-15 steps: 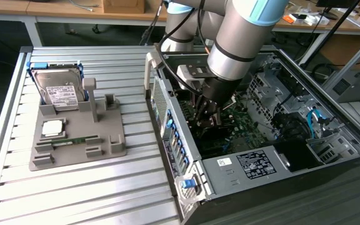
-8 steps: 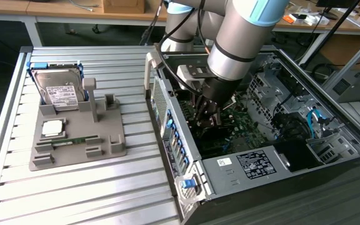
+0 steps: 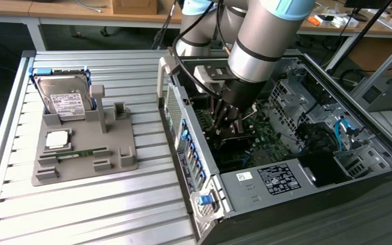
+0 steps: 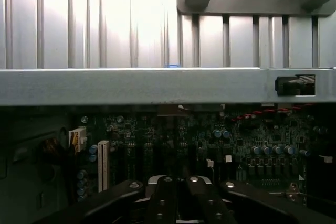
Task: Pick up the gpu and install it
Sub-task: 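Press down on the gpu until it lock into place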
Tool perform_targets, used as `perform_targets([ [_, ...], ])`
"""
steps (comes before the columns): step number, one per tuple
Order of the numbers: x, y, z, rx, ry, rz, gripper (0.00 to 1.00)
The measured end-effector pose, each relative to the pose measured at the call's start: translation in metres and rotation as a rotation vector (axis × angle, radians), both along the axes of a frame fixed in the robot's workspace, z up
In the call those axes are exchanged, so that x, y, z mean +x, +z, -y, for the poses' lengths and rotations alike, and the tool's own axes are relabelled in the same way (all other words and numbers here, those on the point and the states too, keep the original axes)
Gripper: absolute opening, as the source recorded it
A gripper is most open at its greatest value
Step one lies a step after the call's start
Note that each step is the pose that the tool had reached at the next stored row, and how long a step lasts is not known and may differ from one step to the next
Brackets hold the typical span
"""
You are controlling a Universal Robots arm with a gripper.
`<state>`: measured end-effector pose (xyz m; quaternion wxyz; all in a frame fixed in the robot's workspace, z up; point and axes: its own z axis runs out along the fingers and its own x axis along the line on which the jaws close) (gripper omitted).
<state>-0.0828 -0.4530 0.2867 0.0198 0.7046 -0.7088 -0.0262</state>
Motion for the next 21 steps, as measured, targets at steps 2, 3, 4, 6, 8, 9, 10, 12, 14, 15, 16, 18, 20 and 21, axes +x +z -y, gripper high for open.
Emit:
perform_targets([
  [2, 0.000, 0.0026, 0.0000, 0.0000, 0.000, 0.0005, 0.10],
  [3, 0.000, 0.0031, -0.0002, 0.0002, 0.000, 0.0006, 0.10],
  [4, 0.000, 0.0031, -0.0004, 0.0002, 0.000, 0.0008, 0.10],
  [6, -0.001, 0.0031, -0.0012, 0.0002, 0.000, 0.0007, 0.10],
  [8, -0.004, 0.0032, -0.0021, 0.0001, 0.000, 0.0009, 0.10],
  [9, -0.006, 0.0032, -0.0027, 0.0001, 0.000, 0.0015, 0.10],
  [10, -0.007, 0.0032, -0.0032, 0.0000, 0.000, 0.0022, 0.10],
  [12, -0.010, 0.0034, -0.0039, 0.0000, 0.000, 0.0038, 0.10],
  [14, -0.012, 0.0045, -0.0042, 0.0001, 0.000, 0.0068, 0.10],
  [15, -0.014, 0.0053, -0.0042, 0.0001, 0.000, 0.0089, 0.10],
  [16, -0.015, 0.0063, -0.0043, 0.0000, 0.000, 0.0106, 0.10],
  [18, -0.018, 0.0073, -0.0043, 0.0002, 0.001, 0.0142, 0.10],
  [20, -0.022, 0.0074, -0.0043, 0.0008, 0.000, 0.0160, 0.10],
  [21, -0.024, 0.0074, -0.0043, 0.0017, 0.000, 0.0166, 0.10],
])
